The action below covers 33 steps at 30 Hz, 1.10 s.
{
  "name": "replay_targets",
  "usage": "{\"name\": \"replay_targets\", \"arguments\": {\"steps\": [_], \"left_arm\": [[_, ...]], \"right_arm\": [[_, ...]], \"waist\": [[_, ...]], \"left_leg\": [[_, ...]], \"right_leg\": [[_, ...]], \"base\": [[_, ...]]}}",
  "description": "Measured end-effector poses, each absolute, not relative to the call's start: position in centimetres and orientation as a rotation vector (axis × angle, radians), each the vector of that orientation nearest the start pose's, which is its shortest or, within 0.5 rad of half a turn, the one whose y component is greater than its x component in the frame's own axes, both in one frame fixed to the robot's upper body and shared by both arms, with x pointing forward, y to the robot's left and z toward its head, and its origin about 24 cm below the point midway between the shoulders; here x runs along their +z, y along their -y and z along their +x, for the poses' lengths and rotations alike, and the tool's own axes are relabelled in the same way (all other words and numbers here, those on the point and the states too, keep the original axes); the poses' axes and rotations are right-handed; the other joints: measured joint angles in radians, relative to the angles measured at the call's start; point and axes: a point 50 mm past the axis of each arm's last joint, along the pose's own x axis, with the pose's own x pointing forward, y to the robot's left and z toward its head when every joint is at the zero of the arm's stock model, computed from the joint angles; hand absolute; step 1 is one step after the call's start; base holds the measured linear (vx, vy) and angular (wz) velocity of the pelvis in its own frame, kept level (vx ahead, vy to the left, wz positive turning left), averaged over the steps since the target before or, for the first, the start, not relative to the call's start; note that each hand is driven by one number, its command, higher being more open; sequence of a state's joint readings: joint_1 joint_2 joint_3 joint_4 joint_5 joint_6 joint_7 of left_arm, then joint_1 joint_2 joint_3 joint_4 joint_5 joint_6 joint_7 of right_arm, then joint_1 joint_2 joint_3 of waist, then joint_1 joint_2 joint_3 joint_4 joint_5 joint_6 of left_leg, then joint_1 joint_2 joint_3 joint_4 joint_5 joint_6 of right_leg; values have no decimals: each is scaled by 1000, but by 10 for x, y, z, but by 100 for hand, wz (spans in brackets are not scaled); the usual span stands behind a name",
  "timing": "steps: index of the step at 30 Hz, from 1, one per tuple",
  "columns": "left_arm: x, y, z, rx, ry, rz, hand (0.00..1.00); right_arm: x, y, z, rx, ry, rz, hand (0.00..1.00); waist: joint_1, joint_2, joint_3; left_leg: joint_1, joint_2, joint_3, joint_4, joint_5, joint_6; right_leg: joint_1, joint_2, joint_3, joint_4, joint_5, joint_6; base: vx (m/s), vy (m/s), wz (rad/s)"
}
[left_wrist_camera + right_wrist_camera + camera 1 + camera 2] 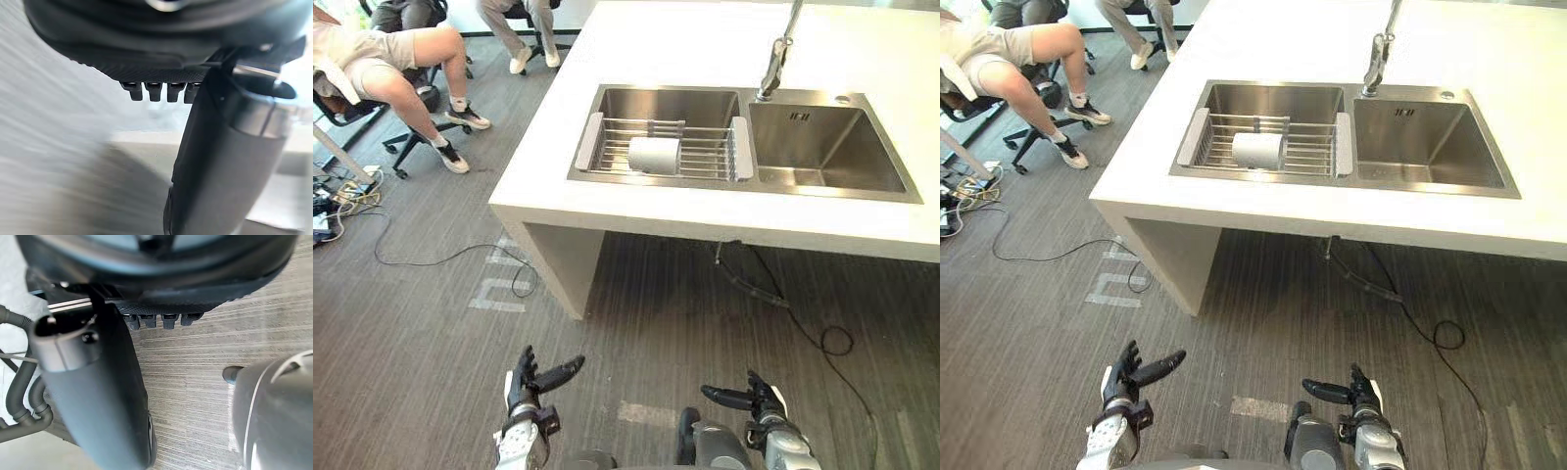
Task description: Walk over to the sink, pick up the cup, carry it to the dishwasher, place the cup inside the dishwasher, then close the dishwasher door
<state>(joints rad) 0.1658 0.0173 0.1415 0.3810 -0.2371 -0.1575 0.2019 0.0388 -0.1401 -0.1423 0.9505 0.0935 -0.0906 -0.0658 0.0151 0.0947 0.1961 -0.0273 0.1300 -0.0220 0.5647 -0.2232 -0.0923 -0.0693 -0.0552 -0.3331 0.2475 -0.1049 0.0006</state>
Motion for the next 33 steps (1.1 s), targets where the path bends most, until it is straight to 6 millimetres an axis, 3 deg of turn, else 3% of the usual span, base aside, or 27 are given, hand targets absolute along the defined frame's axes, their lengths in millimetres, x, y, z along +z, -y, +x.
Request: {"name": "replay_targets", "arguments": {"steps": [1, 2, 4, 5, 7, 9, 10, 11, 12, 14, 17, 18, 21, 23, 26, 27, 28, 29, 30, 33], "left_arm": [[-52, -210, 185, 471, -321, -173, 100], [-44, -212, 187, 474, -281, -163, 100], [-14, -216, 197, 484, -144, -115, 100], [-7, -217, 199, 487, -115, -104, 100], [20, -218, 203, 508, 9, -68, 100], [35, -217, 205, 520, 84, -68, 100], [50, -213, 206, 530, 161, -75, 100], [57, -212, 205, 538, 193, -85, 100], [68, -213, 206, 548, 253, -90, 100], [87, -215, 203, 563, 338, -86, 100], [103, -210, 195, 540, 407, -70, 100], [111, -203, 192, 506, 444, -62, 100], [120, -189, 193, 399, 488, -34, 100], [123, -177, 195, 303, 503, 4, 100], [122, -168, 196, 244, 501, -2, 100], [120, -164, 197, 227, 491, -10, 100], [117, -162, 200, 214, 478, -11, 100], [115, -161, 202, 208, 471, -7, 100], [108, -158, 205, 203, 438, -19, 100], [104, -152, 208, 173, 417, -30, 100]], "right_arm": [[-136, 227, 136, -315, -866, -14, 100], [-135, 227, 136, -316, -857, -14, 100], [-131, 227, 141, -318, -829, -16, 100], [-130, 228, 141, -319, -825, -18, 100], [-129, 229, 143, -322, -816, -22, 100], [-128, 230, 144, -322, -812, -26, 100], [-128, 232, 144, -323, -813, -31, 100], [-127, 235, 143, -324, -815, -38, 100], [-130, 228, 142, -317, -830, -22, 100], [-130, 213, 149, -264, -813, -5, 100], [-129, 202, 156, -224, -799, 17, 100], [-129, 201, 155, -212, -801, 15, 100], [-132, 197, 149, -183, -819, 8, 100], [-137, 191, 141, -152, -853, 9, 100], [-136, 189, 144, -135, -843, 6, 100], [-136, 189, 144, -131, -847, 0, 100], [-137, 189, 144, -126, -852, -7, 100], [-138, 188, 143, -125, -857, -5, 100], [-139, 192, 141, -127, -868, -18, 100], [-142, 205, 129, -147, -904, -54, 100]], "waist": [[3, 6, 1], [7, 12, -1], [20, 16, -4], [23, 15, -4], [27, 9, 0], [31, 7, 1], [43, 24, -9], [46, 40, -18], [55, 34, -18], [57, -6, -14], [65, -19, -7], [64, -18, -7], [41, -23, -9], [14, -30, -13], [-6, -37, -21], [-8, -37, -21], [-7, -39, -22], [-7, -48, -25], [-13, -27, -30], [-13, 4, -51]], "left_leg": [[-38, 22, 12, 100, 23, -22], [-59, 38, 27, 162, 34, -23], [-127, 64, 95, 267, -1, 17], [-140, 62, 108, 265, -15, 20], [-174, 17, 139, 136, -50, 30], [-182, -41, 150, -38, -38, 31], [-181, -82, 147, -267, 89, 38], [-174, -78, 141, -351, 191, 43], [-147, -92, 153, -375, 253, 128], [-140, -127, 157, -386, 235, 146], [-130, -138, 184, -322, 155, 159], [-94, -142, 204, -321, 107, 155], [-7, -156, 215, -371, 93, 165], [55, -159, 217, -409, 93, 157], [70, -153, 218, -420, 99, 160], [70, -144, 218, -415, 97, 154], [69, -137, 214, -402, 87, 135], [68, -142, 211, -390, 78, 119], [68, -126, 195, -367, 61, 95], [93, -84, 162, -390, 66, 67]], "right_leg": [[40, 13, -10, -23, -2, -17], [60, 23, -12, -38, -5, -21], [130, 33, -13, -97, -5, -27], [144, 30, -13, -108, -5, -27], [191, 2, -22, -137, 3, -12], [208, -25, -25, -156, 4, -9], [212, -35, -21, -162, -7, 19], [214, -23, -16, -162, -18, 39], [231, -29, -6, -160, -35, 58], [233, -65, 51, -166, -52, 68], [238, -93, 97, -136, -60, 81], [204, -115, 125, -5, -95, 111], [74, -178, 141, 351, -103, 145], [-23, -208, 128, 508, -126, 106], [-87, -200, 91, 426, -156, 56], [-104, -180, 82, 332, -160, 47], [-105, -154, 83, 207, -131, 45], [-98, -145, 84, 131, -54, 33], [-78, -129, 80, 115, -7, 42], [-8, -73, 55, 22, -3, 26]], "base": [[203, -216, 29], [163, -126, 7], [217, -101, 0], [220, -38, 6], [294, 64, 10], [267, 136, 7], [266, 169, 1], [337, 211, -6], [282, 155, -5], [279, 135, 0], [180, 103, -31], [145, 99, -34], [165, 88, -17], [210, 54, -2], [217, -30, 4], [227, -120, 3], [251, -180, 4], [205, -188, 11], [211, -195, 9], [210, -183, 3]]}}
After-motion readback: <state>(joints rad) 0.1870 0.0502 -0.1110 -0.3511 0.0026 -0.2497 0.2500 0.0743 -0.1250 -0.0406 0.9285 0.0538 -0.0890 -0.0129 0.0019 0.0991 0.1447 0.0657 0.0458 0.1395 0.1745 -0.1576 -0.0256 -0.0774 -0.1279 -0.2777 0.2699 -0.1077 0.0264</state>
